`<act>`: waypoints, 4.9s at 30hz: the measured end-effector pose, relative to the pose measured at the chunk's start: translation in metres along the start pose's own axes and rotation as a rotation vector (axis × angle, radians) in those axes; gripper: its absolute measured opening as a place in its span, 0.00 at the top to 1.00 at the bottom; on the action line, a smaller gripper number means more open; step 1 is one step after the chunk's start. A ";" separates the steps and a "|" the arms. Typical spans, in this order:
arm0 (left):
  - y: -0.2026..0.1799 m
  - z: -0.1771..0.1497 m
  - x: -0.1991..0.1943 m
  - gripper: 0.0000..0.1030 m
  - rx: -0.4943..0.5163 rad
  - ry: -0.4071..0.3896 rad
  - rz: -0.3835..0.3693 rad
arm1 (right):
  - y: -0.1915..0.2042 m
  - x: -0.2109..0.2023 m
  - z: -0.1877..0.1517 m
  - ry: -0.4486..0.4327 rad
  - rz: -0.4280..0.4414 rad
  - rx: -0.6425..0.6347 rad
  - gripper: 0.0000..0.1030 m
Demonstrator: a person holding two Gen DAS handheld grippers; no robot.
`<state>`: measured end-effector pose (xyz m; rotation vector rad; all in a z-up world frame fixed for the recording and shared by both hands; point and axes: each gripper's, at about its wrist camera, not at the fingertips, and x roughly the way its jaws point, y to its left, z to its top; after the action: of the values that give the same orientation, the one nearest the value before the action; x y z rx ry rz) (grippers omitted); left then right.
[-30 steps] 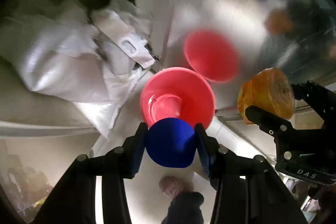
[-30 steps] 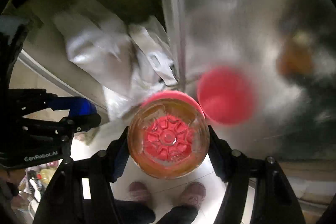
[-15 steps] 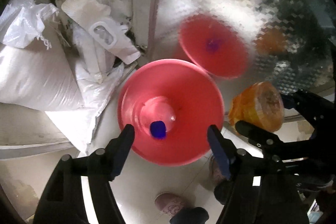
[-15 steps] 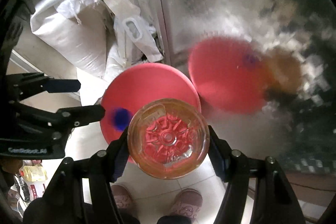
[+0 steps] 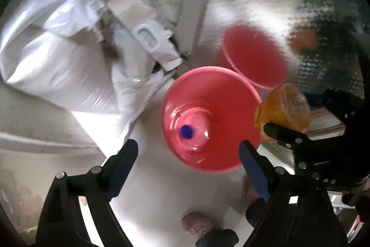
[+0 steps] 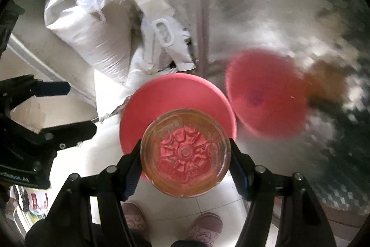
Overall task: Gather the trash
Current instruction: 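Open the left tool over the red bin while the right tool drops the orange container in, then raise both tools from the bin back over the counter, then grasp the pink-and-blue plastic package with the left tool, then grasp the purple-labelled grape juice bottle with the right tool, then carry the package with the left tool while the right tool carries the bottle to the red bin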
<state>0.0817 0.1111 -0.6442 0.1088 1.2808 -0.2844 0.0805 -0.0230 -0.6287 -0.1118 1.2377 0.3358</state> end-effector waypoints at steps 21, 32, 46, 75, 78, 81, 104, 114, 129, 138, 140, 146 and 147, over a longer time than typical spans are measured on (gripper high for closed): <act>0.010 -0.017 -0.252 0.00 -0.123 -0.121 0.083 | 0.060 -0.182 0.036 -0.025 0.053 -0.062 0.01; 0.001 0.031 -0.458 0.00 -0.090 -0.249 0.069 | 0.091 -0.394 0.096 -0.156 0.050 0.006 0.01; -0.042 0.089 -0.579 0.00 0.051 -0.380 0.016 | 0.076 -0.552 0.104 -0.298 -0.070 0.163 0.01; -0.051 0.314 -0.497 0.00 -0.064 -0.298 0.032 | -0.073 -0.519 0.261 -0.299 -0.025 0.159 0.01; -0.042 0.338 -0.472 0.00 -0.090 -0.255 0.029 | -0.087 -0.499 0.281 -0.265 -0.015 0.143 0.01; -0.030 0.358 -0.439 0.00 -0.123 -0.200 0.045 | -0.102 -0.473 0.301 -0.224 -0.005 0.123 0.01; -0.014 0.364 -0.329 0.77 -0.192 0.034 0.063 | -0.136 -0.389 0.350 -0.068 0.068 -0.025 0.01; -0.004 0.347 -0.370 0.90 -0.241 -0.055 0.060 | -0.120 -0.381 0.380 -0.071 0.031 -0.122 0.01; 0.013 0.328 -0.404 0.90 -0.238 -0.067 0.131 | -0.089 -0.329 0.415 0.004 0.077 -0.252 0.26; 0.007 0.315 -0.413 0.90 -0.236 -0.082 0.114 | -0.090 -0.349 0.403 -0.056 0.056 -0.211 0.36; 0.002 0.312 -0.417 0.90 -0.224 -0.084 0.121 | -0.089 -0.362 0.398 -0.068 0.059 -0.192 0.36; -0.009 0.294 -0.442 0.90 -0.201 -0.124 0.095 | -0.077 -0.402 0.370 -0.099 0.038 -0.182 0.36; -0.010 0.291 -0.446 0.90 -0.196 -0.131 0.090 | -0.072 -0.410 0.363 -0.102 0.037 -0.183 0.36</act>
<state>0.2349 0.0985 -0.1340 -0.0189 1.1638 -0.0860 0.3148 -0.0731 -0.1309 -0.2267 1.1075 0.4815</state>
